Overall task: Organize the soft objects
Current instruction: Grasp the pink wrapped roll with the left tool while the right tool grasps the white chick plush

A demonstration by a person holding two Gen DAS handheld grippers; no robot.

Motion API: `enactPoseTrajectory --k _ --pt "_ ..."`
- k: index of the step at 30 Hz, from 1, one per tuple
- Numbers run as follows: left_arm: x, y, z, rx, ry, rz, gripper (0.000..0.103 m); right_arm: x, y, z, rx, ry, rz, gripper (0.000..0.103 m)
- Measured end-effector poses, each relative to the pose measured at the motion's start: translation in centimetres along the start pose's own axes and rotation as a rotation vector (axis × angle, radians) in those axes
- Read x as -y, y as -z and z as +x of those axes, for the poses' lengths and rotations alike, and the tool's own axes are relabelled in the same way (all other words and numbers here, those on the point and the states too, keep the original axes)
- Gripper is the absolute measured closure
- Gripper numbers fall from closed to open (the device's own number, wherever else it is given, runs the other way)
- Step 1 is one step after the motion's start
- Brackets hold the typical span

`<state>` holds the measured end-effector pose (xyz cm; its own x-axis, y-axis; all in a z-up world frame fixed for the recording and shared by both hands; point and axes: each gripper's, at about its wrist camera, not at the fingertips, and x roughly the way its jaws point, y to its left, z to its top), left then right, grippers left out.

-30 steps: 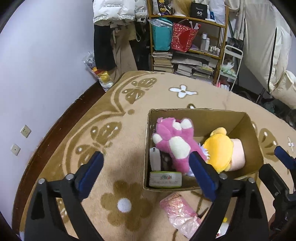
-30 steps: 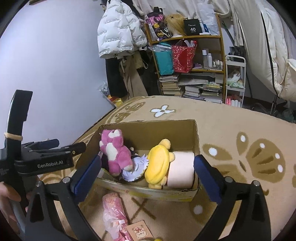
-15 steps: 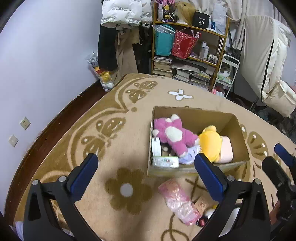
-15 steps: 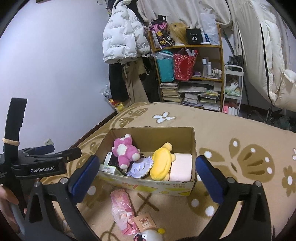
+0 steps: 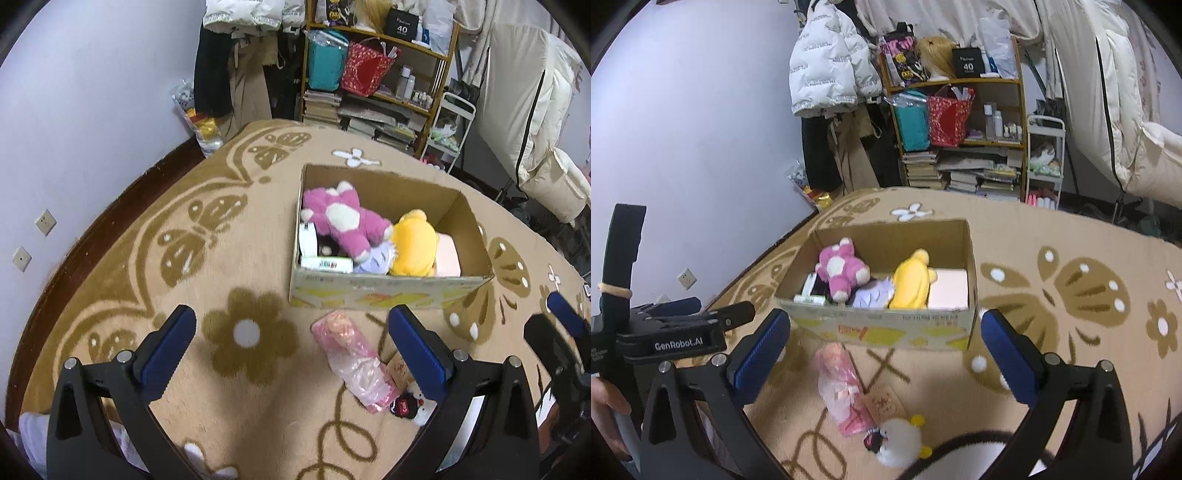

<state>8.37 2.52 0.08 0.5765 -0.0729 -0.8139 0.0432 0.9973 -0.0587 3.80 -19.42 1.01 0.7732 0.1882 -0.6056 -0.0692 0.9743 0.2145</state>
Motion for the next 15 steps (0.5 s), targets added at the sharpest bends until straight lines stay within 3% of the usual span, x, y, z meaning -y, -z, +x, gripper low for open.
enactPoseTrajectory --k 15 --pt "0.6 2.3 4.2 -0.116 0.011 0.028 0.0 1.7 5.8 2.8 -0.168 -0.007 0.092 0.0"
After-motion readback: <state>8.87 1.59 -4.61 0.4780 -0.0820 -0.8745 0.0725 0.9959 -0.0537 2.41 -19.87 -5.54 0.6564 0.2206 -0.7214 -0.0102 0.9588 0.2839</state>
